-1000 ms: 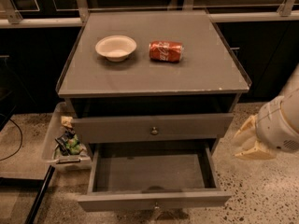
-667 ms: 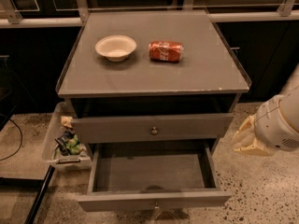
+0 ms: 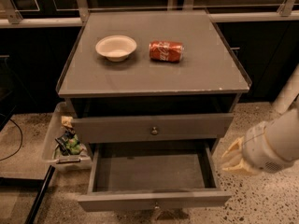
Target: Close middle drawer
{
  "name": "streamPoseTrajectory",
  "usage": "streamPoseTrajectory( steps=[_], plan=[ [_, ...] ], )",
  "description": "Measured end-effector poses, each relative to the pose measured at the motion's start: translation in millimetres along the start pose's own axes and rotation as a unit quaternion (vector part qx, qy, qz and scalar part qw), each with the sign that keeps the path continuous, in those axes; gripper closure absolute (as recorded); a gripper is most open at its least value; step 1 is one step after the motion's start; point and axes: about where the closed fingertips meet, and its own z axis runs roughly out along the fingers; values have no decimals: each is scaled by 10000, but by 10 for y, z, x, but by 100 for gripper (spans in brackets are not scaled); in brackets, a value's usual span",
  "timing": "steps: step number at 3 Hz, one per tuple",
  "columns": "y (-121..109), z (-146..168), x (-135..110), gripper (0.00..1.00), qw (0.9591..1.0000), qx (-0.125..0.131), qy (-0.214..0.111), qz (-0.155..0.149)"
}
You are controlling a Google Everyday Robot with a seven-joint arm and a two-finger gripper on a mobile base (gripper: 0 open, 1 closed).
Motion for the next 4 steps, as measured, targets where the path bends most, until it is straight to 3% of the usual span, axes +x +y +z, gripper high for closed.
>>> streamPoseTrajectory(
  steps=[1,3,4],
  plan=[
    [74,688,207,100,9996,-106,-261,50],
    [127,1667,738,100,9979,-631,-137,86],
    [147,1702,741,100,9980,-609,-141,85]
  ],
)
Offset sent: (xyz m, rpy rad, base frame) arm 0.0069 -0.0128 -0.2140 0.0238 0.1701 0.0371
